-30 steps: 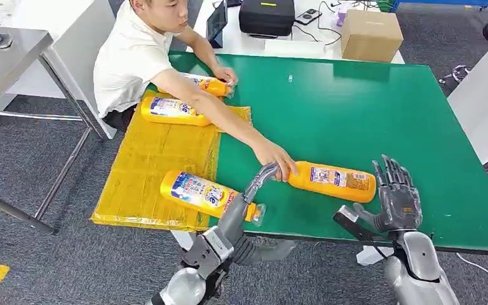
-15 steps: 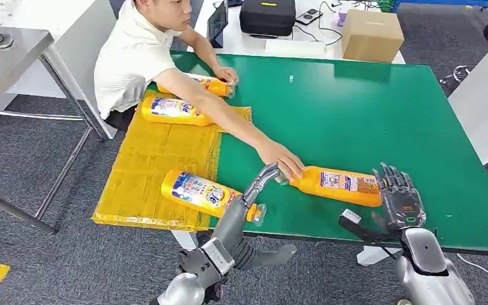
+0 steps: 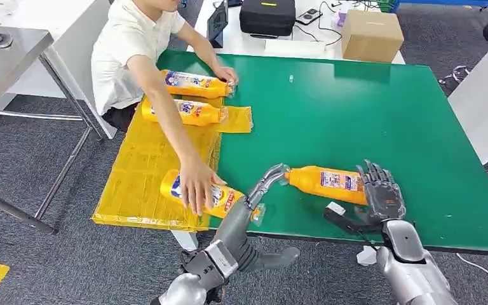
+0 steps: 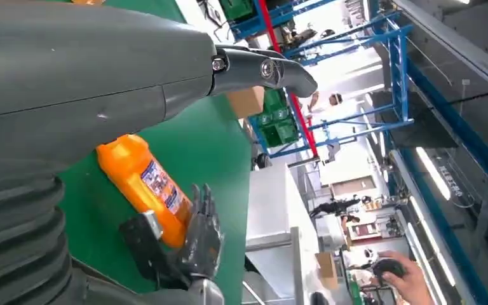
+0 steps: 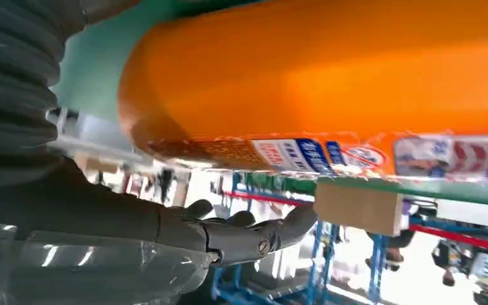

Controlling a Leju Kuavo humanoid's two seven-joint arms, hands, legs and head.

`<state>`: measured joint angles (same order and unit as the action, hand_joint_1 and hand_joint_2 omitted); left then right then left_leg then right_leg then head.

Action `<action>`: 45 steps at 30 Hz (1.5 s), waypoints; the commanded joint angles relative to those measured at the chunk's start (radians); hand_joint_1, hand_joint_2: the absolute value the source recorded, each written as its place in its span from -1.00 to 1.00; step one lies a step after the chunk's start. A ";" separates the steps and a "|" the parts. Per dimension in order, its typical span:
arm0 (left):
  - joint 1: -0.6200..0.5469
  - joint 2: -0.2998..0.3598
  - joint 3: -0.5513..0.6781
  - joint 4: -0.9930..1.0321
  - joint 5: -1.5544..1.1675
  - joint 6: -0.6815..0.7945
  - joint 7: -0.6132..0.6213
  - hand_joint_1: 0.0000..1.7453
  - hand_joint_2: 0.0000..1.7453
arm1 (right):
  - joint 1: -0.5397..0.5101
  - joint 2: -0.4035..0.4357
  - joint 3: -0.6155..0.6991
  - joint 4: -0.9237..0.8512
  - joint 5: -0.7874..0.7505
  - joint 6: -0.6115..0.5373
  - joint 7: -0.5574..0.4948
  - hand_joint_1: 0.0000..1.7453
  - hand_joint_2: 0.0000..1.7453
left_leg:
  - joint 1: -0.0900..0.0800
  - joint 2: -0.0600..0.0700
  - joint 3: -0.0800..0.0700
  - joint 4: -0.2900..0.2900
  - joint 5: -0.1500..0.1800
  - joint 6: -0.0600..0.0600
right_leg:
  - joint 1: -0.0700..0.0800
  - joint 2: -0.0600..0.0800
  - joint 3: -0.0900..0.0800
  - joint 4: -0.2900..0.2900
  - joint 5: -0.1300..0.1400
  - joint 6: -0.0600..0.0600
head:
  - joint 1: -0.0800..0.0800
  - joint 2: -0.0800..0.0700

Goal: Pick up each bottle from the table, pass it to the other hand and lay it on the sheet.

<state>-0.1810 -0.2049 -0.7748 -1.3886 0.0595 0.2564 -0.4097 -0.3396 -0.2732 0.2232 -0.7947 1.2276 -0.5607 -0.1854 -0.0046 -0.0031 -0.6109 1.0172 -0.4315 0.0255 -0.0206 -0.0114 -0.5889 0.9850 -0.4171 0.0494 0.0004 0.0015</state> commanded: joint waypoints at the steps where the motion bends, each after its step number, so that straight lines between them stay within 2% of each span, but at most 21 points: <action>1: -0.069 0.008 -0.039 0.075 0.007 0.001 0.010 -1.00 1.00 | -0.120 0.120 0.014 0.299 -0.051 -0.014 -0.041 -1.00 1.00 | 0.002 0.003 0.005 -0.001 -0.001 -0.002 | 0.002 0.004 0.004 -0.002 0.001 -0.003 | 0.000 0.000; 3: -0.071 0.009 -0.039 0.078 0.009 0.001 0.012 -1.00 1.00 | -0.126 0.124 0.021 0.330 -0.041 0.005 -0.010 -1.00 1.00 | 0.001 0.002 0.004 -0.001 -0.001 -0.002 | 0.002 0.003 0.003 -0.001 0.000 -0.002 | 0.000 0.000; 5: -0.064 0.015 -0.034 0.069 0.016 0.002 0.020 -1.00 1.00 | -0.138 0.111 0.028 0.361 -0.043 0.121 0.039 -1.00 1.00 | 0.002 0.002 0.006 -0.001 -0.001 -0.002 | 0.002 0.003 0.005 -0.002 0.000 -0.002 | 0.000 0.000; 8: -0.060 0.018 -0.030 0.062 0.020 -0.001 0.027 -1.00 1.00 | -0.145 0.090 0.031 0.372 -0.049 0.203 0.067 -1.00 1.00 | 0.002 0.002 0.009 -0.002 -0.001 -0.002 | 0.003 0.003 0.008 -0.003 0.000 -0.003 | 0.000 0.000; 16: -0.060 0.017 -0.030 0.060 0.021 -0.002 0.027 -1.00 1.00 | -0.145 0.087 0.030 0.367 -0.053 0.208 0.063 -1.00 1.00 | 0.002 0.007 0.019 -0.001 -0.003 0.000 | 0.001 0.005 0.011 -0.004 0.000 -0.001 | 0.000 0.000; 17: -0.057 0.019 -0.026 0.072 0.034 -0.015 0.042 -1.00 1.00 | -0.142 0.076 0.041 0.375 -0.045 0.258 0.087 0.74 1.00 | 0.002 0.005 0.018 -0.002 -0.001 0.000 | 0.002 0.004 0.011 -0.006 0.002 -0.003 | 0.000 0.000; 18: -0.056 0.016 -0.021 0.078 0.044 -0.027 0.049 -1.00 1.00 | -0.144 0.075 0.035 0.389 -0.054 0.308 0.114 0.94 1.00 | 0.002 0.007 0.019 -0.002 -0.002 0.001 | 0.002 0.005 0.013 -0.005 0.001 -0.002 | 0.000 0.000; 19: -0.056 0.014 -0.018 0.081 0.045 -0.029 0.050 -1.00 1.00 | -0.147 0.072 0.040 0.397 -0.048 0.340 0.143 0.70 1.00 | 0.002 0.008 0.020 -0.001 -0.002 0.002 | 0.002 0.006 0.016 -0.004 0.001 0.000 | 0.000 0.000; 20: -0.058 0.010 -0.014 0.085 0.045 -0.034 0.052 -1.00 1.00 | -0.149 0.066 0.050 0.397 -0.044 0.384 0.152 0.58 1.00 | 0.002 0.007 0.019 -0.003 -0.001 0.001 | 0.002 0.006 0.016 -0.006 0.003 0.000 | 0.000 0.000; 21: -0.058 0.009 -0.014 0.085 0.045 -0.034 0.052 -1.00 1.00 | -0.147 0.065 0.041 0.393 -0.052 0.380 0.159 0.88 1.00 | 0.001 0.009 0.021 -0.002 -0.002 0.002 | 0.001 0.007 0.017 -0.004 0.003 0.000 | 0.000 0.000; 22: -0.059 0.007 -0.012 0.084 0.046 -0.035 0.053 -1.00 1.00 | -0.148 0.060 0.044 0.392 -0.050 0.391 0.162 0.98 1.00 | 0.001 0.008 0.021 -0.001 -0.002 0.002 | 0.001 0.006 0.017 -0.004 0.002 0.001 | 0.000 0.000; 25: -0.057 0.006 -0.008 0.079 0.046 -0.039 0.054 -1.00 1.00 | -0.144 0.054 0.023 0.370 -0.084 0.406 0.134 1.00 1.00 | 0.002 0.003 0.025 -0.001 -0.001 0.003 | 0.002 0.001 0.012 -0.006 0.000 0.001 | 0.001 0.000; 26: -0.054 0.008 -0.006 0.076 0.046 -0.040 0.054 -1.00 1.00 | -0.128 0.075 -0.072 0.343 -0.234 0.462 -0.032 1.00 1.00 | 0.002 -0.001 0.024 -0.003 0.000 0.002 | 0.002 -0.002 0.013 -0.008 0.000 0.001 | 0.001 0.000; 27: -0.045 0.001 0.009 0.075 0.066 -0.032 0.037 -1.00 1.00 | -0.101 0.102 -0.173 0.298 -0.413 0.591 -0.163 1.00 1.00 | 0.002 -0.002 0.025 -0.002 -0.001 0.003 | 0.002 -0.001 0.014 -0.007 -0.001 0.002 | 0.001 0.000; 30: -0.031 -0.028 0.057 0.117 0.087 0.149 -0.069 -1.00 1.00 | -0.011 0.142 -0.200 0.107 -0.631 0.640 -0.292 1.00 1.00 | 0.002 0.000 0.027 -0.002 -0.003 0.003 | 0.002 0.001 0.017 -0.008 -0.001 0.003 | 0.000 0.000; 32: -0.036 -0.022 0.061 0.193 0.082 0.233 -0.118 -1.00 1.00 | 0.027 0.190 -0.189 -0.044 -0.763 0.648 -0.289 1.00 1.00 | 0.004 0.001 0.029 -0.005 -0.002 0.002 | 0.004 0.001 0.020 -0.013 0.000 0.002 | 0.002 0.000; 33: -0.028 -0.018 0.068 0.225 0.092 0.242 -0.148 -1.00 1.00 | 0.043 0.199 -0.173 -0.107 -0.813 0.649 -0.276 0.98 1.00 | 0.006 0.009 0.030 -0.004 -0.005 0.001 | 0.006 0.009 0.031 -0.013 0.002 0.002 | 0.002 0.000; 34: -0.012 -0.018 0.087 0.258 0.112 0.251 -0.155 -1.00 1.00 | 0.062 0.212 -0.179 -0.166 -0.881 0.639 -0.275 0.96 1.00 | 0.006 0.015 0.032 -0.006 -0.007 -0.001 | 0.006 0.016 0.029 -0.013 0.003 0.001 | 0.002 0.000; 38: 0.082 0.002 0.158 0.265 0.196 0.253 -0.213 -1.00 1.00 | 0.166 0.215 -0.155 -0.387 -0.989 0.558 -0.242 0.88 1.00 | 0.006 0.012 0.029 -0.004 -0.007 -0.001 | 0.006 0.011 0.026 -0.011 0.002 -0.001 | 0.000 0.000; 42: 0.137 0.014 0.220 0.232 0.415 0.137 -0.058 -1.00 1.00 | 0.262 0.239 -0.085 -0.583 -1.032 0.536 -0.236 0.90 1.00 | 0.007 0.009 0.020 -0.003 -0.006 0.000 | 0.007 0.008 0.020 -0.008 0.000 -0.001 | 0.000 0.000; 45: 0.117 0.015 0.199 0.252 0.507 0.040 0.023 -1.00 1.00 | 0.241 0.233 0.009 -0.566 -1.026 0.541 -0.239 0.86 1.00 | 0.007 0.009 0.015 -0.003 -0.007 -0.001 | 0.007 0.011 0.016 -0.007 -0.001 -0.001 | 0.000 0.000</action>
<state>-0.0870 -0.2094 -0.6248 -1.2157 0.4252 0.4283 -0.5045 -0.1604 -0.0782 0.0931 -1.1519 0.2094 -0.0160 -0.4337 0.0025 0.0022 -0.6006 1.0166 -0.4353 0.0264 -0.0140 -0.0049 -0.5770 0.9790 -0.4162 0.0511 0.0004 0.0015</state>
